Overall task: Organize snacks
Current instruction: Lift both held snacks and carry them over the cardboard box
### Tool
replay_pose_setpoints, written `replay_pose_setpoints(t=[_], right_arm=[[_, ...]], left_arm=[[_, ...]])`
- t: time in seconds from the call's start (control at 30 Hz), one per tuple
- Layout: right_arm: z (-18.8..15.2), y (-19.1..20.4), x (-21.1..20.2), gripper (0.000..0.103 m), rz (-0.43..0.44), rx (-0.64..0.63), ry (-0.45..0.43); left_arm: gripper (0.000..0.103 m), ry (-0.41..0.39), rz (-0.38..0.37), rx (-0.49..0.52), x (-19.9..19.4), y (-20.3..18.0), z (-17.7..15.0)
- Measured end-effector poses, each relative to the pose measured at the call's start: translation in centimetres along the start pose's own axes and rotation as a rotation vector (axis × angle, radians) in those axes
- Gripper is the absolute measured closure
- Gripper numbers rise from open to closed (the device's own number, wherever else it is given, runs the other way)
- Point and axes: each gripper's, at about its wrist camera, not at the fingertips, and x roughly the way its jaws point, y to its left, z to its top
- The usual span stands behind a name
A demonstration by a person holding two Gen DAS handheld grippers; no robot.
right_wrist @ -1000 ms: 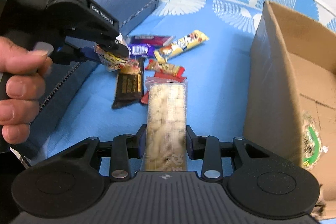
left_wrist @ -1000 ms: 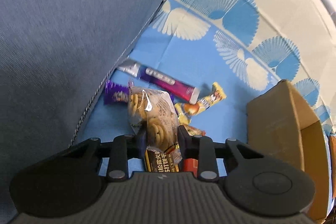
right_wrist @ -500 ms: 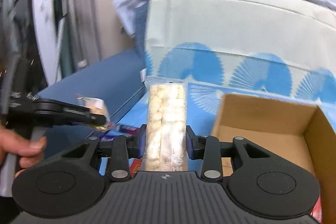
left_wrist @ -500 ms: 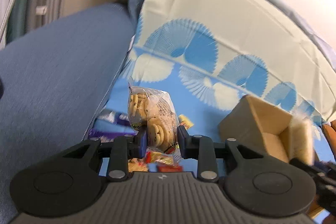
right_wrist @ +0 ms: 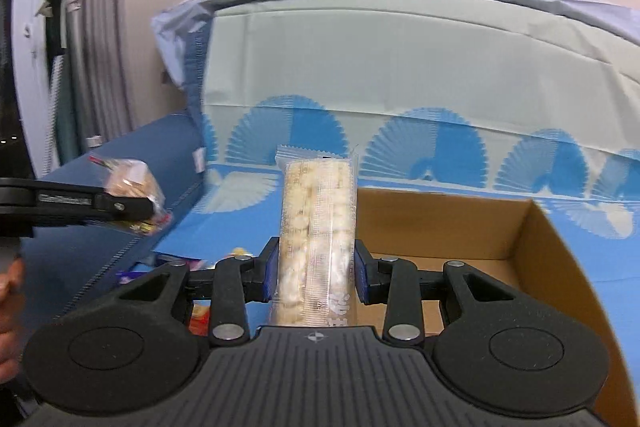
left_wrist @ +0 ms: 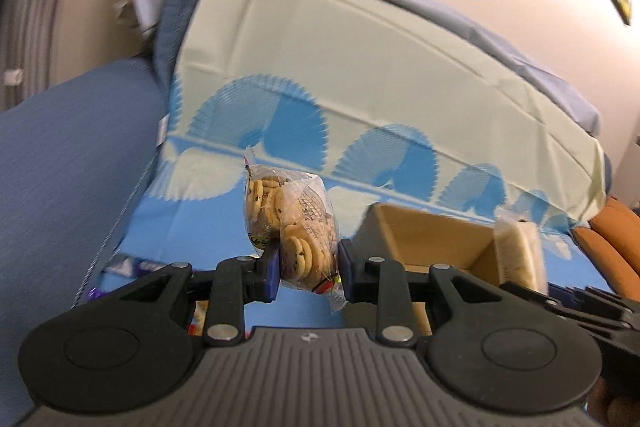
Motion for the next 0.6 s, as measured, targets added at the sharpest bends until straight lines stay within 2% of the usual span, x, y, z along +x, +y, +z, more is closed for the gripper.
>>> replay_pose_setpoints(t=[0.27,0.6], right_arm=[[-0.5,-4.3,-0.5,0.065,-0.110,0.050,0.028],[-1.8,-7.6,-1.6,0.065,-0.198,0.085,0.059]], left_arm=[[0.070,-0.058,-0.095,0.088,-0.8,-5.1,-1.3],[0.070,-0.058,-0.222,0.206,-0.8,-10.9,-3.8]])
